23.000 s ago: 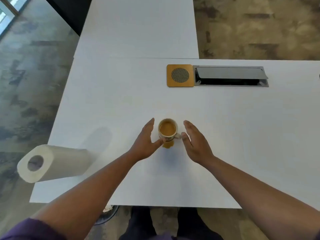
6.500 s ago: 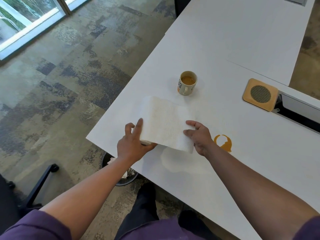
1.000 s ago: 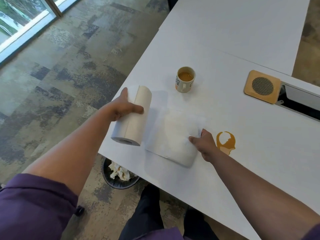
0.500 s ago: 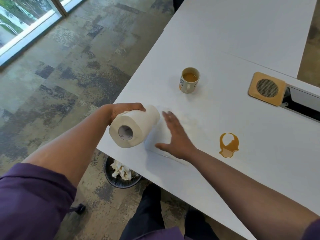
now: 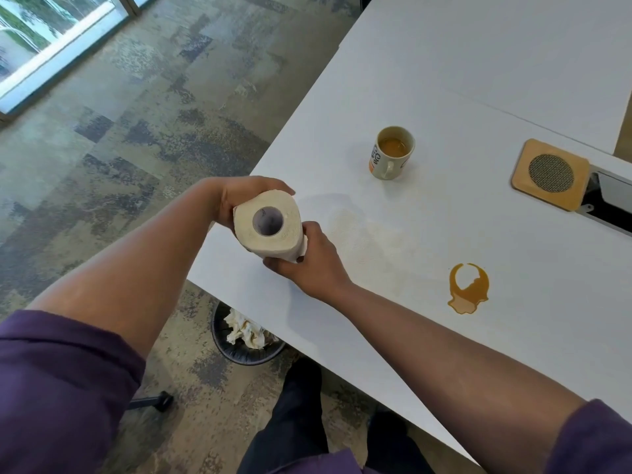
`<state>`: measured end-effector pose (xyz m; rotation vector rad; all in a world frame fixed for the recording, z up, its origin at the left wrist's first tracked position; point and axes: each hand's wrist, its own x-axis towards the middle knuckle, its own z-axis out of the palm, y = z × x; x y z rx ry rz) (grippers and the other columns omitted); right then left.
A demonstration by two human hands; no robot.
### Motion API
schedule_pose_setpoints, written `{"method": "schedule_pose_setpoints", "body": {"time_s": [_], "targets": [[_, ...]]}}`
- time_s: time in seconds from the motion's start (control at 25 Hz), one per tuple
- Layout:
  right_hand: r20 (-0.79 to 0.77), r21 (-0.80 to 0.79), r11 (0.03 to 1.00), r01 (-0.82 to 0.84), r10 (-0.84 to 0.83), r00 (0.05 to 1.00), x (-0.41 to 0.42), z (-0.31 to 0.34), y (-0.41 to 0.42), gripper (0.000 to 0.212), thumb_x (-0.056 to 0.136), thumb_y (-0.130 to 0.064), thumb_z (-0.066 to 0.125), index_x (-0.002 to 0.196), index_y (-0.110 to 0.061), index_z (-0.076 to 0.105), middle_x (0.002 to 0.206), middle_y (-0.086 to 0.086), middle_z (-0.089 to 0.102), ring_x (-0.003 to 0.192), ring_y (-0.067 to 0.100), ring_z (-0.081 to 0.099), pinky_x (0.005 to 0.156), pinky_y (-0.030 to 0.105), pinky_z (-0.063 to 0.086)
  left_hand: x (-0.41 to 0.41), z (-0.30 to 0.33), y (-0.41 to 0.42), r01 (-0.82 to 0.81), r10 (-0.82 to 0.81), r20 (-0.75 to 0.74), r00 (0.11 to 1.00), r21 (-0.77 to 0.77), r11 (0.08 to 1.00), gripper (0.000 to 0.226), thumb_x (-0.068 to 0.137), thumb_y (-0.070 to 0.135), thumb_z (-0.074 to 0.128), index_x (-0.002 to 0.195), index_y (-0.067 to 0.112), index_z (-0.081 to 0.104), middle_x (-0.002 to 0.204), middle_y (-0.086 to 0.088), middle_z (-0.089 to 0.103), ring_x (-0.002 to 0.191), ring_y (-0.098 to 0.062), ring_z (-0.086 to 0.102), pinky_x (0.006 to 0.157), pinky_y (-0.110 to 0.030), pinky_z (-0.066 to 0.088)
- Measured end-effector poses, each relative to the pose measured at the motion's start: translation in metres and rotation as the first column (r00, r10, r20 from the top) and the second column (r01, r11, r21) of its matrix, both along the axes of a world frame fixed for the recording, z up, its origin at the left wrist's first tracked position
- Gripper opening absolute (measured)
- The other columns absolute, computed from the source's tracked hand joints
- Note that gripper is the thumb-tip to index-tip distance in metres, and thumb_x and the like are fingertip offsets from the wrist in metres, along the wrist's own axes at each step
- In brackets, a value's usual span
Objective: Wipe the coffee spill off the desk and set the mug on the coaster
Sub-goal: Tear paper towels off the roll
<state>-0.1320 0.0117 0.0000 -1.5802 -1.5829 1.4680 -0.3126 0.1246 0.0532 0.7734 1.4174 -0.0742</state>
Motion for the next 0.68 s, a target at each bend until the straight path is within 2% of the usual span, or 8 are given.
{"method": "schedule_pose_setpoints", "body": {"time_s": [0.08,0.12,0.2,0.28,0.4,0.48,0.6,0.68], "targets": [[-0.023,-0.041,0.994,0.099,-0.1,0.995,-0.009,0.003,-0.003,0.076,0.067,-0.05,0.088,0.119,-0.02,0.042,0.117,-0.004,0.058,0.101,0.015,0.061,0.072,0.029,0.054,0.008,0.017,0.006,0.129,-0.13,0.035,0.991,0.034,0.991,0.071,0.072,0.061,0.076,0.119,0.009,0.071,0.118,-0.018,0.074,0.108,-0.04,0.071,0.103,-0.059,0.05],[-0.059,-0.089,0.985,0.146,-0.151,0.987,-0.012,0.005,-0.004,0.076,0.067,-0.048,0.089,0.118,-0.022,0.039,0.116,-0.007,0.057,0.1,0.012,0.06,0.068,0.024,0.051,0.01,0.02,0.01,0.185,-0.187,0.034,0.982,0.046,0.982,0.081,0.069,0.065,0.079,0.126,0.009,0.069,0.123,-0.018,0.072,0.115,-0.041,0.068,0.106,-0.06,0.047],[-0.127,-0.172,0.964,0.201,-0.224,0.966,-0.017,0.012,-0.006,0.078,0.068,-0.046,0.089,0.118,-0.028,0.033,0.112,-0.015,0.052,0.097,0.001,0.057,0.066,0.017,0.045,0.015,0.031,0.015,0.337,-0.339,0.055,0.939,0.047,0.94,0.091,0.062,0.071,0.083,0.129,0.012,0.067,0.125,-0.016,0.072,0.119,-0.039,0.067,0.105,-0.059,0.048],[-0.162,-0.186,0.957,0.221,-0.252,0.954,-0.02,0.017,-0.006,0.079,0.07,-0.042,0.088,0.12,-0.031,0.029,0.114,-0.017,0.049,0.099,-0.002,0.055,0.069,0.017,0.046,0.019,0.036,0.016,0.493,-0.497,0.0,0.868,0.117,0.862,0.089,0.056,0.066,0.09,0.127,0.019,0.066,0.12,-0.01,0.074,0.113,-0.035,0.07,0.1,-0.059,0.053],[-0.175,-0.14,0.966,0.217,-0.24,0.955,-0.018,0.025,-0.004,0.079,0.074,-0.03,0.081,0.136,-0.028,0.031,0.132,-0.004,0.047,0.116,0.016,0.053,0.091,0.038,0.055,0.021,0.04,0.015,0.5,-0.485,-0.125,0.866,0.177,0.848,0.073,0.06,0.053,0.093,0.122,0.028,0.066,0.111,-0.002,0.078,0.104,-0.027,0.075,0.092,-0.058,0.058],[-0.181,-0.115,0.975,0.193,-0.211,0.961,-0.013,0.03,-0.001,0.083,0.072,-0.029,0.07,0.145,-0.031,0.03,0.14,-0.003,0.044,0.124,0.02,0.05,0.099,0.048,0.053,0.017,0.042,0.016,0.491,-0.458,-0.188,0.869,0.209,0.845,0.058,0.072,0.059,0.085,0.119,0.029,0.067,0.108,0.0,0.078,0.1,-0.025,0.076,0.087,-0.054,0.061],[-0.233,-0.102,0.982,0.157,-0.177,0.956,-0.006,0.036,0.004,0.084,0.073,-0.041,0.062,0.149,-0.037,0.027,0.146,-0.006,0.045,0.129,0.02,0.05,0.106,0.047,0.047,0.011,0.047,0.016,0.479,-0.401,-0.302,0.865,0.255,0.84,0.056,0.085,0.062,0.068,0.116,0.016,0.067,0.105,-0.01,0.077,0.093,-0.028,0.077,0.079,-0.047,0.064],[-0.256,-0.107,0.983,0.147,-0.17,0.952,-0.004,0.04,0.014,0.077,0.078,-0.05,0.062,0.147,-0.037,0.031,0.141,-0.006,0.051,0.126,0.017,0.052,0.104,0.042,0.047,0.008,0.046,0.012,0.449,-0.371,-0.307,0.877,0.246,0.859,0.059,0.09,0.06,0.064,0.114,0.007,0.067,0.101,-0.017,0.076,0.088,-0.033,0.077,0.074,-0.043,0.065]]}}
